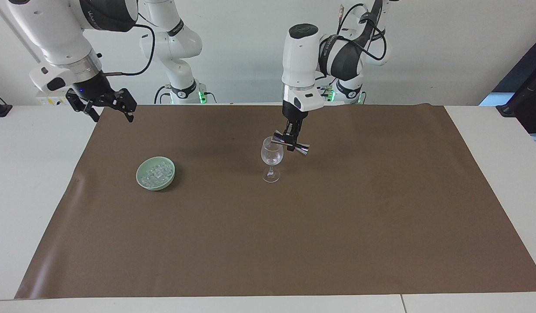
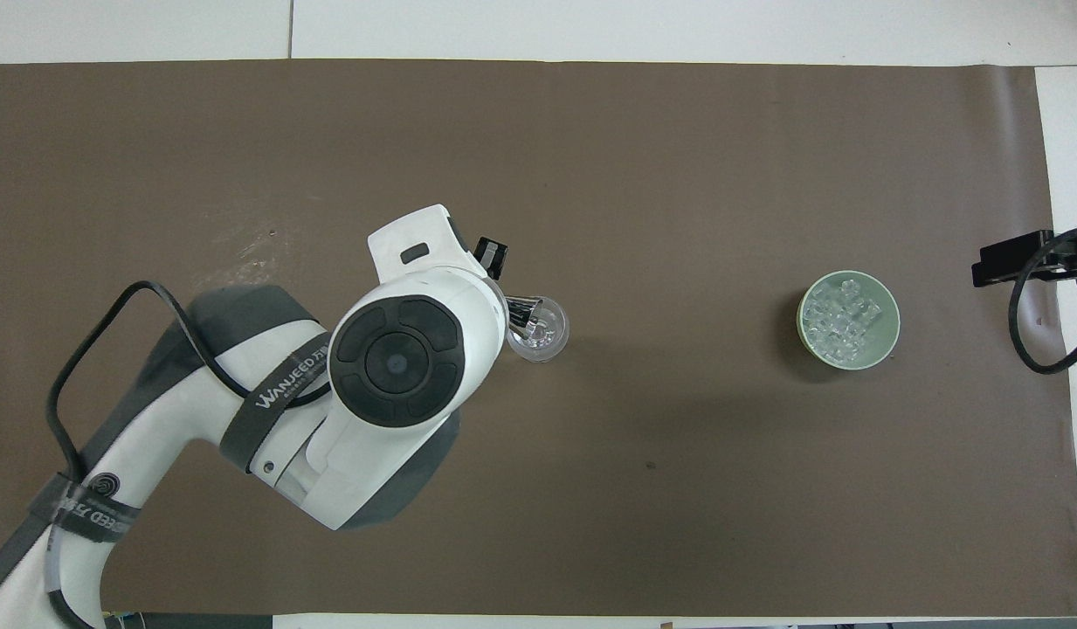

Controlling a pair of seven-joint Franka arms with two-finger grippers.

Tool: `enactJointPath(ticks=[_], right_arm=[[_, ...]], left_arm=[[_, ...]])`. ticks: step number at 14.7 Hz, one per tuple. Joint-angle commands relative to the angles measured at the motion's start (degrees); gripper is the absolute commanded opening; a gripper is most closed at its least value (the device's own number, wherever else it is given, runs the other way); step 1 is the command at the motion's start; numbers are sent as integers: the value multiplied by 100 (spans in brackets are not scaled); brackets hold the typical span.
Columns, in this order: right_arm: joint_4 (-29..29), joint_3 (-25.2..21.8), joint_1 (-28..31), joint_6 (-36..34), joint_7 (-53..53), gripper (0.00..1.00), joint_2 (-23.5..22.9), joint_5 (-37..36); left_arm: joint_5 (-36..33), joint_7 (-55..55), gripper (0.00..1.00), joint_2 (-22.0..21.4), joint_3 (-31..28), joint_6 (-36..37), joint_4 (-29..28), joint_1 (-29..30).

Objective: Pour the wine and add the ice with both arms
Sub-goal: 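Tilt the silver cup over the clear glass with the left gripper, then carry the cup back with the left gripper while the right gripper reaches the ice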

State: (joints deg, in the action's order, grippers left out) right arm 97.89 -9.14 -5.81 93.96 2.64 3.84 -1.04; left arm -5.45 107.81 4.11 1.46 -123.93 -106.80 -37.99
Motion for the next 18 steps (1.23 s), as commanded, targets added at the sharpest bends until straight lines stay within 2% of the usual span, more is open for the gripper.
enactJointPath(ticks=[1,3,6,8,9,10,12,14,16,18], right_arm=[[1106,26,28,806,237,100,511,95],[1599,26,28,1333,560,100,582,104],[2005,26,28,1896,886,100,346,104],[2172,26,28,2310,1037,95,65,104],[2243,26,28,2503,1046,89,-41,104],[2391,26,10,2705,1046,87,-103,104],[2682,26,-16,3057,1133,80,-121,104],[2735,26,-130,3356,1248,71,-243,104],[2796,26,-183,3427,1257,69,-358,104],[3006,26,-175,3812,1318,69,-410,104]], left_arm=[[823,-355,0,-24,12,18,63,334],[1710,-899,0,-24,12,18,63,659],[3248,-1690,0,-24,3,-166,-68,1379],[3629,-1851,0,-68,3,-245,-235,1722],[3961,-2051,0,-103,12,-263,-357,2020],[4417,-2384,0,-121,3,-229,-437,2215],[4798,-2921,0,-121,3,-185,-648,2767],[5289,-3431,0,-33,3,-54,-710,3260],[5816,-3792,0,168,3,262,-728,3901],[6212,-4021,0,431,3,290,-728,4350]])
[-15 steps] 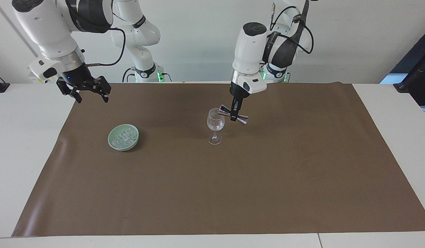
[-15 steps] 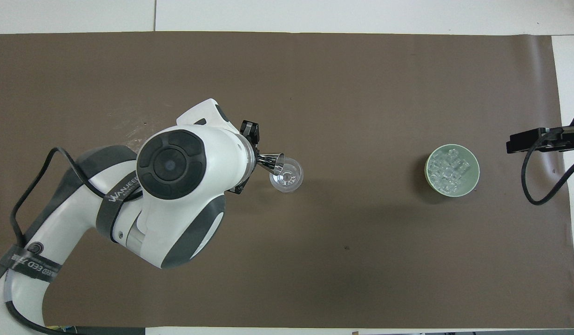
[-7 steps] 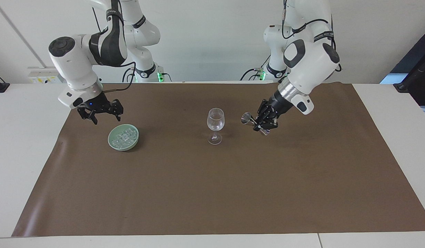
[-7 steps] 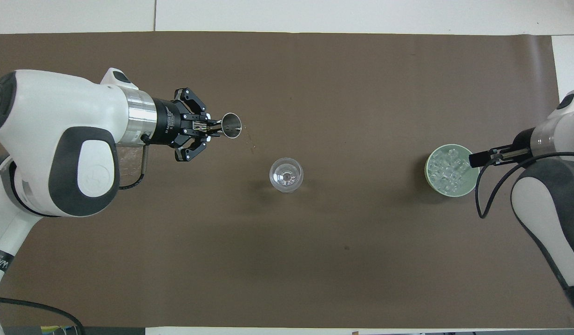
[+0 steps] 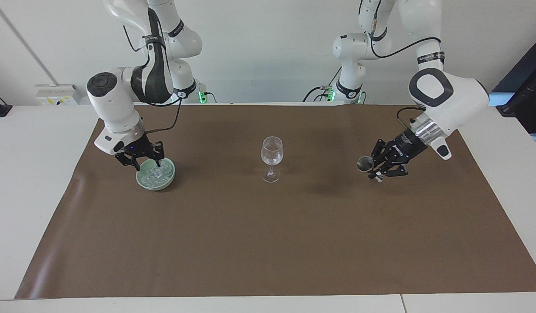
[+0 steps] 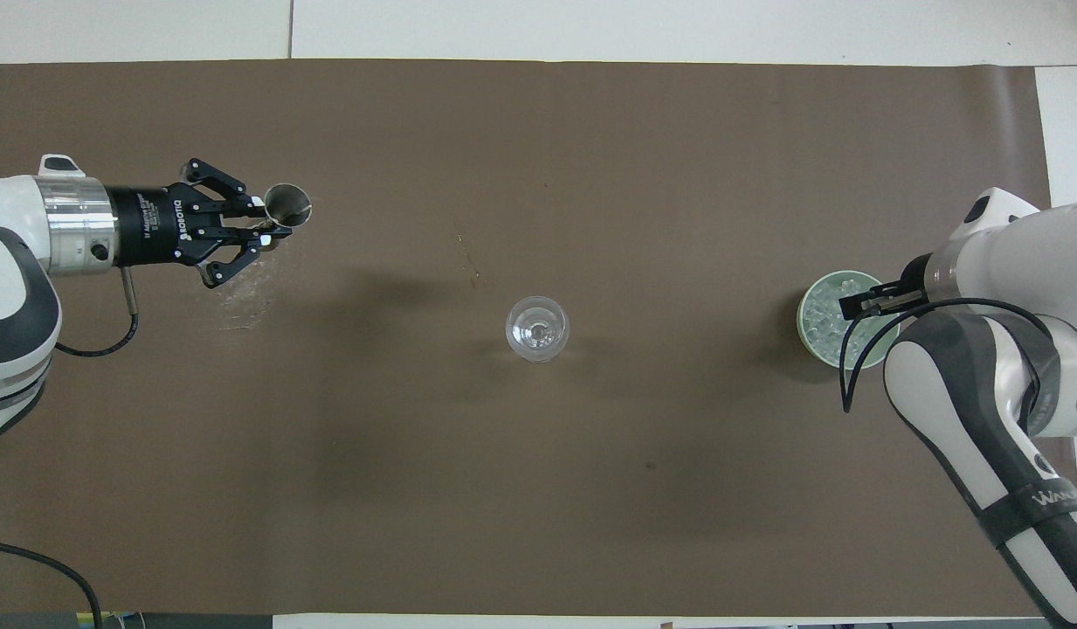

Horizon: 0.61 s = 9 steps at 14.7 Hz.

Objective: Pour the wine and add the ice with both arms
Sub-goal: 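Carry the cup back with the left gripper while the right gripper reaches the ice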

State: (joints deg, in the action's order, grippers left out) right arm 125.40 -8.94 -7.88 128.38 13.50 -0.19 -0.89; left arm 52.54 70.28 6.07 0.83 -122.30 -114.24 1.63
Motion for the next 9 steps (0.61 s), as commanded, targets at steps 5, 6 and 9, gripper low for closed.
enactJointPath(ticks=[5,6,9], right_arm=[[564,6,41,671,267,69,-25,89],[581,6,32,654,267,69,-16,89],[792,6,84,697,328,66,37,89]], left_arm=[[1827,-751,0,930,67,251,16,1575],[2169,-987,0,966,75,251,-97,1707],[3295,-2007,0,686,75,233,-1010,1849]])
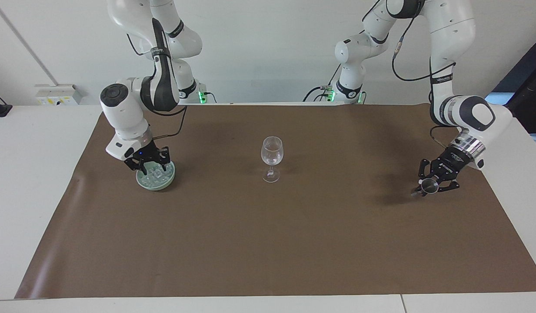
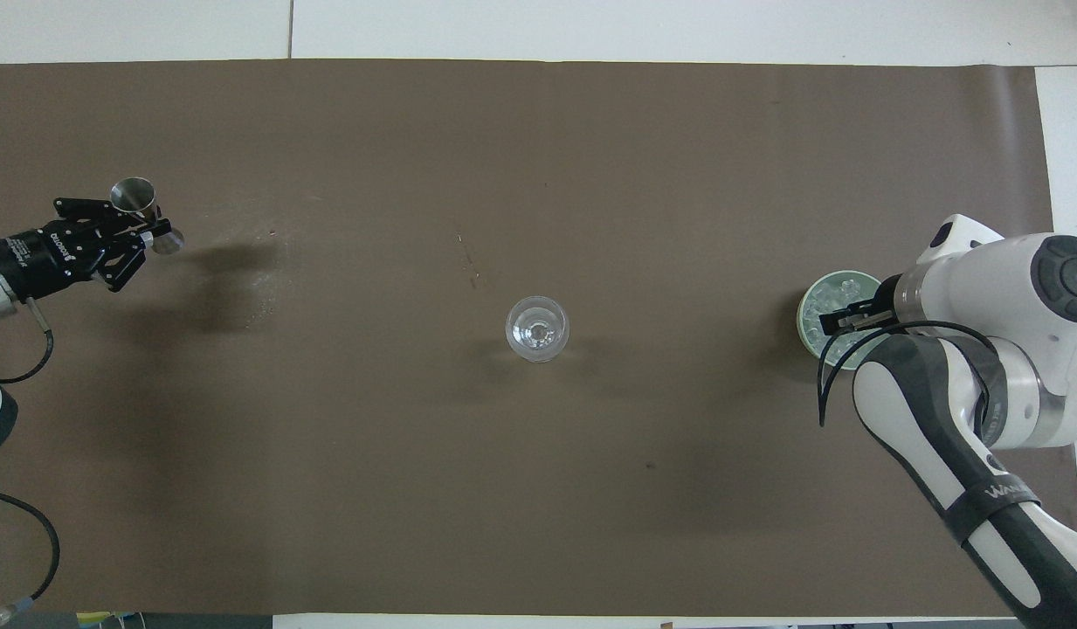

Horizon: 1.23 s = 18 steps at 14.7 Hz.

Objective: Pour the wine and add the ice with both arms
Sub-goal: 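Carry the cup back with the left gripper while the right gripper reaches the ice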

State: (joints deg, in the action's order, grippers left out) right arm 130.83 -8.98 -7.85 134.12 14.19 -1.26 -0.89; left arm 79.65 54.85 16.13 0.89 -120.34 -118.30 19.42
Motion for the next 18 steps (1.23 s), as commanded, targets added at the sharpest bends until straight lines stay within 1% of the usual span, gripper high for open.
enactJointPath(ticks=[1,2,4,6,8,9,11,13,15,18], right_arm=[[268,10,82,132,278,66,152,89],[268,10,91,132,286,66,152,89],[268,10,82,141,287,66,152,89],[268,10,82,159,286,66,152,89],[268,10,82,220,295,65,152,89],[268,10,99,238,304,65,74,89],[154,10,82,11,357,65,20,89],[197,10,99,106,435,65,20,89],[224,10,108,132,506,60,20,89],[224,2,108,176,515,59,20,89]], left_arm=[[831,-528,0,-426,69,19,-807,71],[1172,-728,0,-531,69,2,-1131,71],[1937,-1727,0,-742,78,-33,-1677,-43],[2221,-1881,0,-743,87,-279,-1758,-271],[2336,-1899,0,-769,87,-280,-1863,-263],[2345,-1899,0,-769,87,-297,-1890,-272],[2441,-1926,0,-769,87,-350,-1925,-290],[2459,-1943,0,-761,78,-473,-1934,-351],[2459,-1943,0,-769,87,-482,-1951,-360],[2459,-1926,0,-813,78,-473,-2030,-325]])
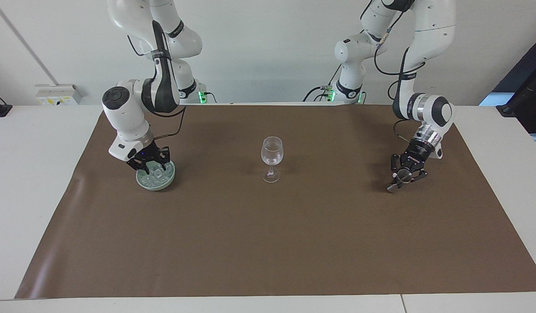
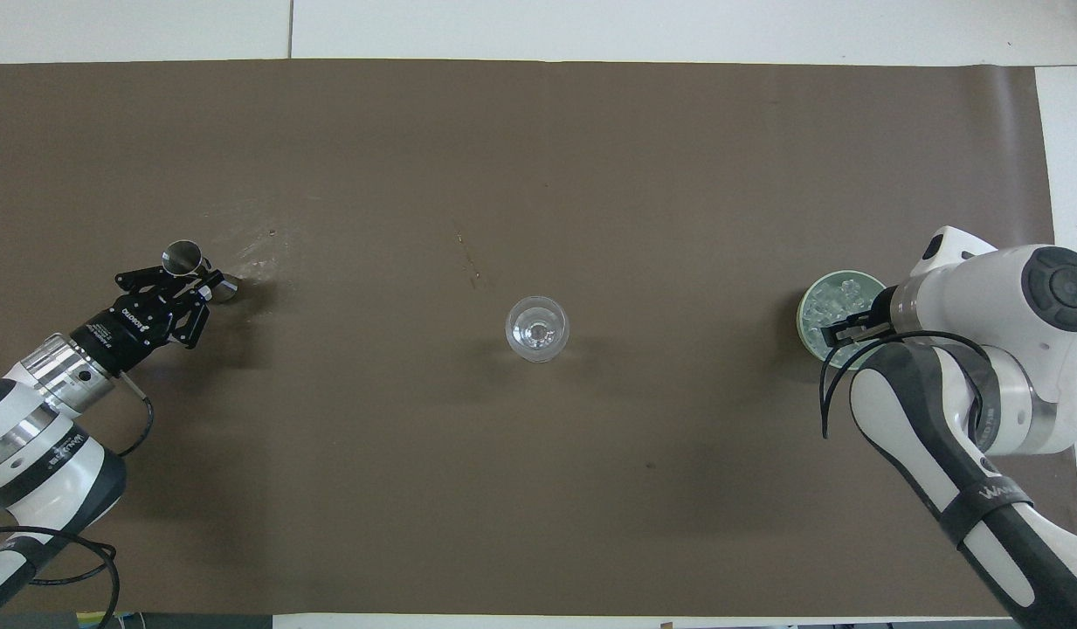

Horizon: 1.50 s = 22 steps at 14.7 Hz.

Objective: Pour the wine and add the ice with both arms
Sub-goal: 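Set down the cup with the left gripper while the right gripper grasps ice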

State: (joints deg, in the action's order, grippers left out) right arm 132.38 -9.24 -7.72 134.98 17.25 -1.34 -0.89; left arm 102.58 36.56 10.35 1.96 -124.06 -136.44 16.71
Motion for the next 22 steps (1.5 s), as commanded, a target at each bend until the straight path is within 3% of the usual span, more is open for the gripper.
enactJointPath(ticks=[1,2,4,5,16,19,22], right_arm=[[69,27,95,98,208,59,28,89],[69,27,95,98,217,59,28,89],[69,27,122,107,217,56,28,89],[77,27,130,116,217,55,28,89],[-37,36,104,151,234,50,-183,89],[-28,36,95,151,235,38,-183,89],[-19,36,95,125,235,26,-183,89]], left_arm=[[157,-96,9,-253,-29,-101,-260,-28],[157,-87,19,-253,-29,-92,-269,-28],[157,-87,81,-270,-29,-92,-278,-45],[157,-87,97,-279,-38,-74,-278,-54],[-62,132,99,-419,-82,-293,-269,16],[-439,158,99,-507,-82,-636,-217,7],[-1447,439,99,-508,-82,-602,29,278]])
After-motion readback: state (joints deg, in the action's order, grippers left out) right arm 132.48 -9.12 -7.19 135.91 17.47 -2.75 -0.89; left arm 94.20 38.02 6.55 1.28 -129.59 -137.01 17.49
